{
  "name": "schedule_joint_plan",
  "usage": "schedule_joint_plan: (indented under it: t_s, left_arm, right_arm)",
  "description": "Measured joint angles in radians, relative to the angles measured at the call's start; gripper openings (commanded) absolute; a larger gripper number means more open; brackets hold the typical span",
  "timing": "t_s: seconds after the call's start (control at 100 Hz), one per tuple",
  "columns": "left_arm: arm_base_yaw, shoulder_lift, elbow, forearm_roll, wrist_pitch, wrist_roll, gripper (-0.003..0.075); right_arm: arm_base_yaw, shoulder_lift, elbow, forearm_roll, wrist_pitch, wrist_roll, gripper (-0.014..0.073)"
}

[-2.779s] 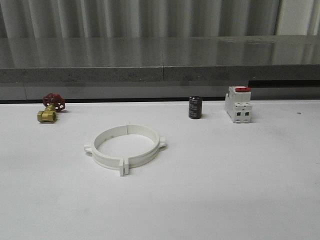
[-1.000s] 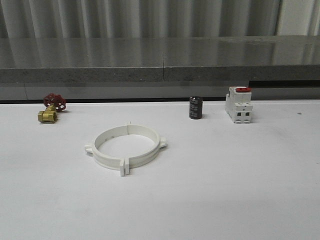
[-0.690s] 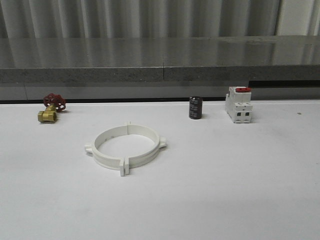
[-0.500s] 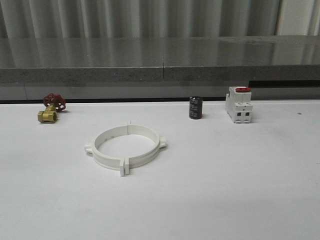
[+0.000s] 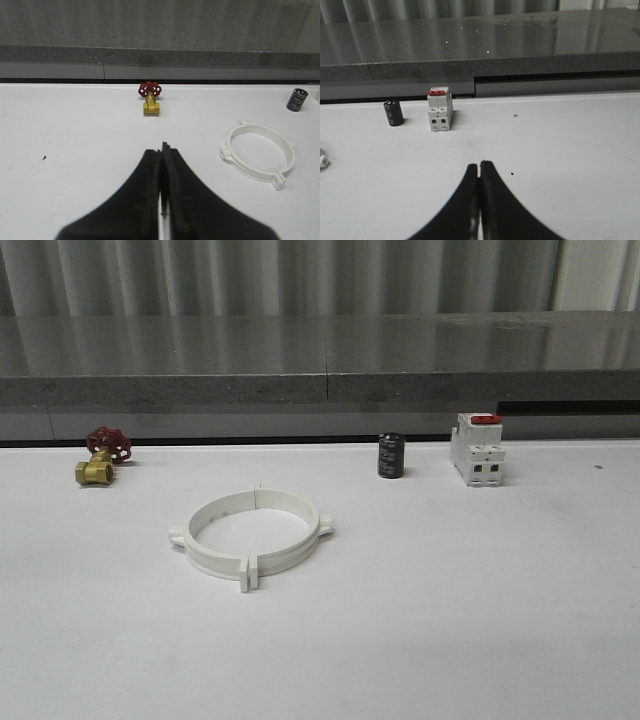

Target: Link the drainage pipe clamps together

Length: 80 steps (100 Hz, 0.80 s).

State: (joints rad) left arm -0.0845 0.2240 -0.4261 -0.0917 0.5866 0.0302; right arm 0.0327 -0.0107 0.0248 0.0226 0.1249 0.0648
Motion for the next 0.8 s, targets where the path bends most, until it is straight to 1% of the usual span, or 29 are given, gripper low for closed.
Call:
schedule_joint_plan:
  t_s: [0.2, 0.8]
  left_arm:
    - [0.000, 0.000, 0.000, 0.000, 0.000, 0.000, -0.0021]
    - [0.000, 0.000, 0.000, 0.000, 0.000, 0.000, -0.0021]
  right_arm:
    - [0.000, 0.000, 0.002, 0.000, -0.025, 0.000, -0.0068]
    - [0.000, 0.000, 0.002, 0.000, -0.028, 0.000, -0.0068]
